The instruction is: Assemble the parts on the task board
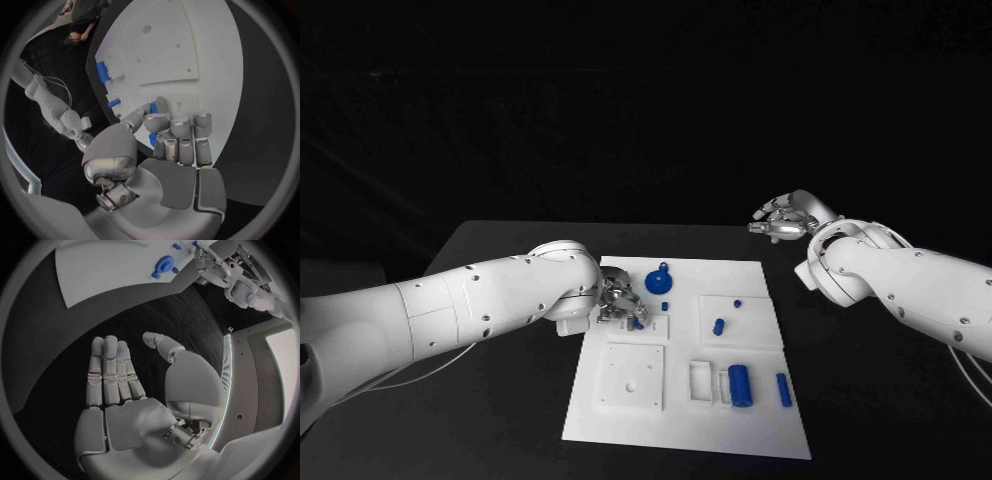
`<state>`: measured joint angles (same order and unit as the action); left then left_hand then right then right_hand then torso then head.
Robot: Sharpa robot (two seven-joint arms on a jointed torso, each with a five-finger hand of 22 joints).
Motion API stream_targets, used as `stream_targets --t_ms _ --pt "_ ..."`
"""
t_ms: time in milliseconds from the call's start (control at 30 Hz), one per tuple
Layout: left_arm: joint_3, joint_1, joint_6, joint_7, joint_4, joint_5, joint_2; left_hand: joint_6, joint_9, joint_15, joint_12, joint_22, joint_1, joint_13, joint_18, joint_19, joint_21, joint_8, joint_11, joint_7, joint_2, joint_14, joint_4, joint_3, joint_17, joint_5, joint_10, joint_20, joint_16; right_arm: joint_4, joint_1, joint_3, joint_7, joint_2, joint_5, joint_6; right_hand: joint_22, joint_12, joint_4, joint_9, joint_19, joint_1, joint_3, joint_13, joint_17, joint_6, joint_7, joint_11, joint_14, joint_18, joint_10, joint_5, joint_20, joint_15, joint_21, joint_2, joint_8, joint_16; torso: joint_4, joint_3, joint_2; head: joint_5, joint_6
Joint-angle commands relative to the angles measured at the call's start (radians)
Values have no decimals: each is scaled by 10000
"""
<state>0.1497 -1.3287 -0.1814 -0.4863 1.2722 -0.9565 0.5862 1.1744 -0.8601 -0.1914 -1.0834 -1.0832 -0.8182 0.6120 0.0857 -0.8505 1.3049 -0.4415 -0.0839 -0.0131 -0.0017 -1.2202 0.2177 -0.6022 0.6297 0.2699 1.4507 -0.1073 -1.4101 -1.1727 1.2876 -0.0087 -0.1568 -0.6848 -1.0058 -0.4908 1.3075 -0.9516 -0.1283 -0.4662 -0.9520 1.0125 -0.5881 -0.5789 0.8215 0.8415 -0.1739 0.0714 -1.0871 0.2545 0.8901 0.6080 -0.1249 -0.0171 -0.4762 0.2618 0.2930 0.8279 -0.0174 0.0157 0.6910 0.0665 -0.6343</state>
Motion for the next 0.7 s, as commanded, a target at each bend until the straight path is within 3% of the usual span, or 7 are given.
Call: stream_targets --t_ms 33,100,200,267,467,700 --pt "-11 -8 275 77 43 -48 -50 440 -20 -338 28 25 -281 12 35 50 62 65 -497 386 266 34 148 -234 -23 -96 -643 -1647 4 -20 -2 4 108 4 -25 129 228 -37 -82 2 -43 -9 3 16 -12 -6 -48 10 88 73 -48 42 -29 8 65 -88 12 -65 -2 0 0 -2 17" --pt "-11 -8 286 87 45 -48 -51 459 -60 -349 41 66 -247 15 47 53 75 126 -498 388 205 27 36 -220 -38 -408 -638 -1652 12 -21 -2 4 110 3 -22 131 228 -38 -82 2 -43 -9 4 18 -12 -6 -48 11 89 73 -48 43 -30 8 65 -88 12 -65 -2 -1 2 -8 16" --pt "-11 -8 318 90 48 -48 -53 475 -94 -355 52 97 -185 17 51 57 90 176 -495 387 78 29 -90 -192 -50 -612 -634 -1653 19 -20 -2 4 110 -1 -20 134 228 -39 -82 2 -43 -11 4 20 -12 -7 -49 11 89 73 -49 43 -30 8 66 -88 11 -65 -1 0 -1 -19 20" --pt "-11 -8 351 93 48 -48 -51 493 -139 -360 70 141 -67 18 64 68 104 241 -496 390 -143 28 -310 -146 -63 -1146 -633 -1657 26 -26 -2 4 110 -3 -18 137 228 -40 -83 3 -43 -11 4 21 -12 -8 -49 11 90 73 -49 43 -30 9 67 -89 11 -65 -1 -2 0 -21 24" --pt "-10 -8 337 95 42 -48 -39 515 -223 -376 102 219 143 19 95 88 137 362 -506 392 -665 27 -645 -79 -84 -1458 -630 -1667 35 -31 -2 4 115 -10 -12 138 228 -42 -83 3 -42 -13 5 26 -12 -9 -50 12 91 73 -51 43 -31 9 68 -88 11 -65 1 -3 0 -27 17" --pt "-10 -7 305 104 38 -48 -40 530 -272 -381 119 265 150 18 117 101 163 435 -508 391 -957 32 -773 -95 -97 -1603 -624 -1672 42 -51 -2 4 122 -19 -6 137 228 -44 -85 3 -41 -14 5 30 -12 -10 -50 12 93 73 -53 44 -32 10 70 -87 10 -66 -2 -2 0 -32 8"
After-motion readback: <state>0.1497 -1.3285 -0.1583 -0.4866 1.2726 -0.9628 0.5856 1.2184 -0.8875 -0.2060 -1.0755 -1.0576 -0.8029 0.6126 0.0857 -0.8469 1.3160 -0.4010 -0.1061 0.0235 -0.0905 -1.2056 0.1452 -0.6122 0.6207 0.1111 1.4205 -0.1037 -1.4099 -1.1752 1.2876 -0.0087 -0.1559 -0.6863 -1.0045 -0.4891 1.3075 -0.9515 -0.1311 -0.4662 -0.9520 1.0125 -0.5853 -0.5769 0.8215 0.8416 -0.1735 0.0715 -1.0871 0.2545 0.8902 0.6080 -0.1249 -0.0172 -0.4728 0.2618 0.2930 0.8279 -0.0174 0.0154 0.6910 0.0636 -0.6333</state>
